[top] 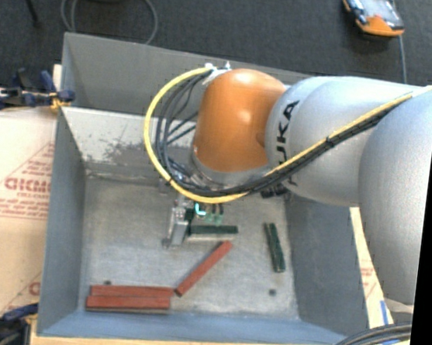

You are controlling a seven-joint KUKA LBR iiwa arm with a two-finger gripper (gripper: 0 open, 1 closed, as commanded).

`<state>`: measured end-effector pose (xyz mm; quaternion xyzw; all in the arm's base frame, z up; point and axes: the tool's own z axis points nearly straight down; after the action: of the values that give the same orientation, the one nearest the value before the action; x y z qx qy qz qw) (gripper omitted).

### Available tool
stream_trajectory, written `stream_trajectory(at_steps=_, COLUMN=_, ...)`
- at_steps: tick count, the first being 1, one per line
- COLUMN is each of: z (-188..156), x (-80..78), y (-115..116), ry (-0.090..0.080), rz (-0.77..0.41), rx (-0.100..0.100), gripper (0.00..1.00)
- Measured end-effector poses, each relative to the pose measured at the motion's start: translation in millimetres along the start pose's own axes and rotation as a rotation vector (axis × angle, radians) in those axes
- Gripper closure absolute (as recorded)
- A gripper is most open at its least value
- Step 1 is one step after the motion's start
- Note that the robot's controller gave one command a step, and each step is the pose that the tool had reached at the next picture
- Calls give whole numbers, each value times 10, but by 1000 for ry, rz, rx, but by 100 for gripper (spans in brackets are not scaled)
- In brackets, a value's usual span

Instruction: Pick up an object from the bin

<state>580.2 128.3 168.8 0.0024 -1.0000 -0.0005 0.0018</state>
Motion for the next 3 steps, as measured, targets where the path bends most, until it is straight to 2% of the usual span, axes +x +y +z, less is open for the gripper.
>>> stream_trajectory(at_steps=1, z=920, x=-15, y=-541, ry=-2, rz=-340, rx=4, gripper=0)
stream_trajectory(at_steps=2, z=975, x=-522, y=-955, ry=-9, rz=-628, rx=5, gripper=0)
stream_trajectory(at_steps=3, z=973, x=-516, y=-933, ry=-8, rz=-625, rx=1, gripper=100)
